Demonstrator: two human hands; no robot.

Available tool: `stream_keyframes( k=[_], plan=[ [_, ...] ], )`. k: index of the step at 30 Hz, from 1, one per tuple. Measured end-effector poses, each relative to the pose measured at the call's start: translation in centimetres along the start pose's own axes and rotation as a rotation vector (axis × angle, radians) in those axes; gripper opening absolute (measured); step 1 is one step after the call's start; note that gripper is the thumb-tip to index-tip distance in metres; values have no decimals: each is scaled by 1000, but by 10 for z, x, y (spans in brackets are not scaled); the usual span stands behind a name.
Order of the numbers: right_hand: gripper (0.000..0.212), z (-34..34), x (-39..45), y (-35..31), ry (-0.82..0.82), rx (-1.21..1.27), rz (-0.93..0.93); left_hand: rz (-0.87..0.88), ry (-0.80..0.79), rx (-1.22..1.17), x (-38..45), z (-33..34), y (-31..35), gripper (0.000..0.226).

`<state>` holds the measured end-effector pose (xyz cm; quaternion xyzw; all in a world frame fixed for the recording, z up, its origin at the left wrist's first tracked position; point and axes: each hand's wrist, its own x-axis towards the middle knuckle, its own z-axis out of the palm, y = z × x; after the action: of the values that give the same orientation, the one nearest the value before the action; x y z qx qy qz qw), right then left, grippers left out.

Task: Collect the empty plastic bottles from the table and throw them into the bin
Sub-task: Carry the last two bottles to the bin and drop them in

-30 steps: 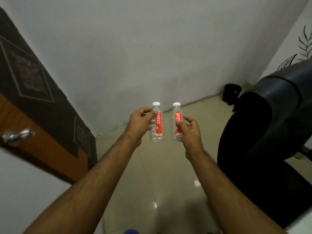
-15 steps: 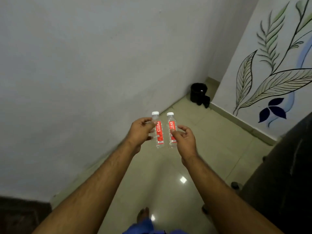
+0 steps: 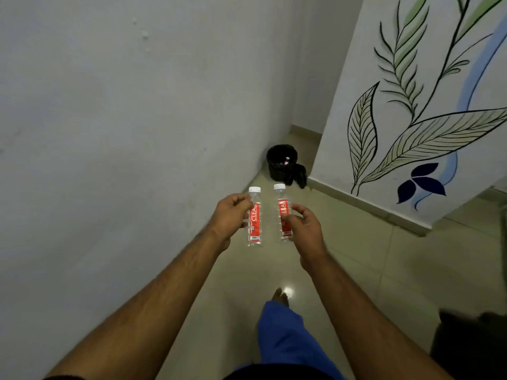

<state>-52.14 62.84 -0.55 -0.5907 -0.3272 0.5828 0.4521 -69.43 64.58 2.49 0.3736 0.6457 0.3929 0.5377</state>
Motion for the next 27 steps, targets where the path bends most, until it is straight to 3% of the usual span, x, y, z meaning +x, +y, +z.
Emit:
stream_keyframes(
  k=[2,12,15,22,27],
  plan=[
    [40,3,25,-13,-21,-26,6,-10,-6,-3,23,4,10,21],
    [34,26,291,-106,11,-59,138,-72,-73,71,293,59,115,21],
    [43,37,375,-106,23,-144,154,-91,-93,105,378,70,124,17],
    [34,72,593,-83,125,-174,282,-178,-165,174,612,106,120,14],
    [30,82,747,-33,164,-148,356,-236,-147,239,767,141,73,20]
  ],
)
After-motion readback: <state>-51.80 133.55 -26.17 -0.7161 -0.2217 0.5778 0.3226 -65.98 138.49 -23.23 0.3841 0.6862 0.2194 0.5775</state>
